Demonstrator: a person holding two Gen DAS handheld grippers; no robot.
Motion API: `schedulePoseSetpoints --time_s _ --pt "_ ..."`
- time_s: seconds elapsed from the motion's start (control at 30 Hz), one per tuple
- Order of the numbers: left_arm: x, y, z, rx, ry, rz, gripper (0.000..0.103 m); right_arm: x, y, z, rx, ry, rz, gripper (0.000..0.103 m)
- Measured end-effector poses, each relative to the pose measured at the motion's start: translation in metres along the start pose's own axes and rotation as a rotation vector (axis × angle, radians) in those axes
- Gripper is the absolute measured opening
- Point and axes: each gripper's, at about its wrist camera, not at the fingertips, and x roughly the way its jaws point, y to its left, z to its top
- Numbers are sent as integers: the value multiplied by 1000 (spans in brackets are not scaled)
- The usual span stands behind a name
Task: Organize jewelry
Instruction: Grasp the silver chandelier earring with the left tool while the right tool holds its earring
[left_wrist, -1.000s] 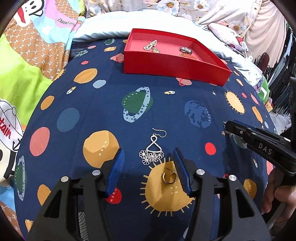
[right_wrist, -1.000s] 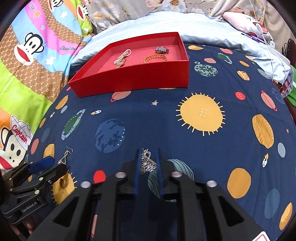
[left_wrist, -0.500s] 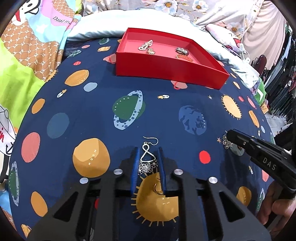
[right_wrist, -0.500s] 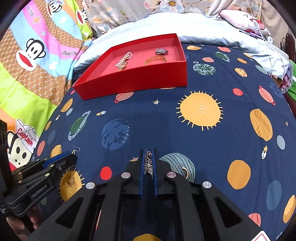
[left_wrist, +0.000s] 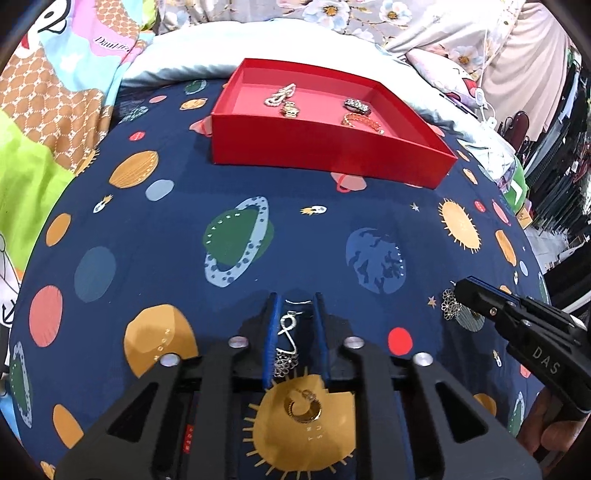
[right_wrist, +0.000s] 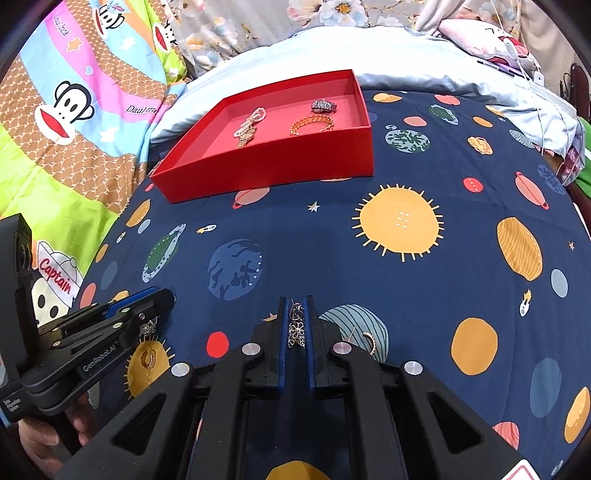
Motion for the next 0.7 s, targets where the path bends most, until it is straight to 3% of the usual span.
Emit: schedulePoseSetpoints --time_s 0.2,0.7 --pt "-1 2 0 -8 2 -17 0 -1 -2 0 7 -3 3 7" --pt "-40 1 6 -17 -55 -58 0 -18 -1 4 7 -43 11 7"
